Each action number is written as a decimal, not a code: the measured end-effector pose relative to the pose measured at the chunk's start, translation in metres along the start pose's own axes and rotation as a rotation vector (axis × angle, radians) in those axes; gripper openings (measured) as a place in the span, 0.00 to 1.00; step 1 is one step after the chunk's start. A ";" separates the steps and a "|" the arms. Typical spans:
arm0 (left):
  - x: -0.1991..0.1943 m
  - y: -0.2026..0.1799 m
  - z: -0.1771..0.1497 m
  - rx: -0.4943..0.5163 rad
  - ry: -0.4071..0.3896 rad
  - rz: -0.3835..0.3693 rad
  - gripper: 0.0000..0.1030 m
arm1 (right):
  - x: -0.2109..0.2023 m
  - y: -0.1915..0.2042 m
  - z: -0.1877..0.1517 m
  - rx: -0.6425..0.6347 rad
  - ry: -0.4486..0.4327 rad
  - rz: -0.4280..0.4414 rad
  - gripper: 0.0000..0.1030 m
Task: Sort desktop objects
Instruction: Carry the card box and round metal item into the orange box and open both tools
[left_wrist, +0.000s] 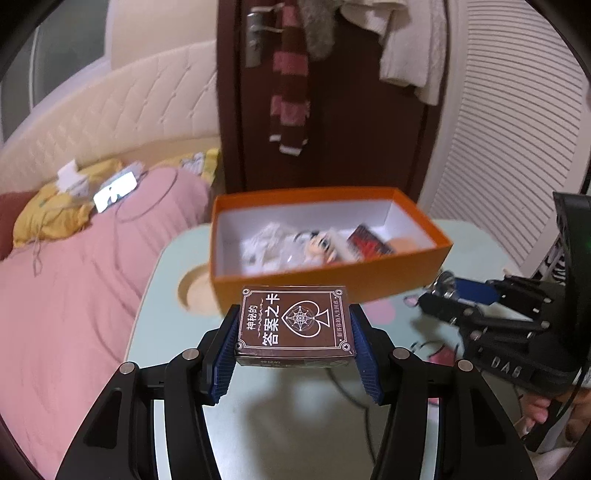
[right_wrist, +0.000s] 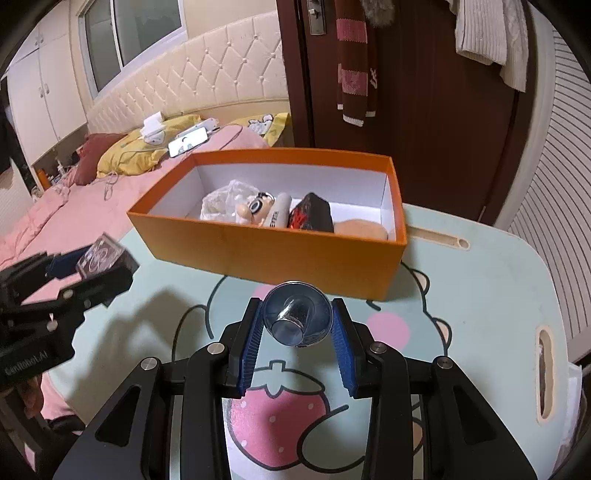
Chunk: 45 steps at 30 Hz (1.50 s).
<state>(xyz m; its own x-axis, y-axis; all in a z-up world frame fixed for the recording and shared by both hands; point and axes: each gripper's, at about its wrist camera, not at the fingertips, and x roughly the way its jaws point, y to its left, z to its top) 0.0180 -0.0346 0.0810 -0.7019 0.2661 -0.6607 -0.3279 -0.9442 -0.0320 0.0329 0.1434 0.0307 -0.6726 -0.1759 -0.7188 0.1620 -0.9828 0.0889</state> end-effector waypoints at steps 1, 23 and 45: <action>0.000 -0.002 0.004 0.007 -0.008 -0.005 0.53 | -0.001 0.000 0.002 -0.004 -0.005 -0.001 0.37; 0.087 0.008 0.087 -0.006 0.001 0.000 0.53 | 0.036 -0.012 0.093 -0.004 -0.096 -0.011 0.37; 0.097 0.033 0.079 -0.133 0.019 -0.012 0.84 | 0.060 -0.028 0.100 0.032 -0.111 -0.077 0.71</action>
<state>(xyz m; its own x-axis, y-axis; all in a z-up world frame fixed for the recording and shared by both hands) -0.1105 -0.0244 0.0747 -0.6858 0.2754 -0.6736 -0.2489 -0.9586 -0.1386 -0.0842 0.1544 0.0536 -0.7584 -0.1034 -0.6435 0.0852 -0.9946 0.0593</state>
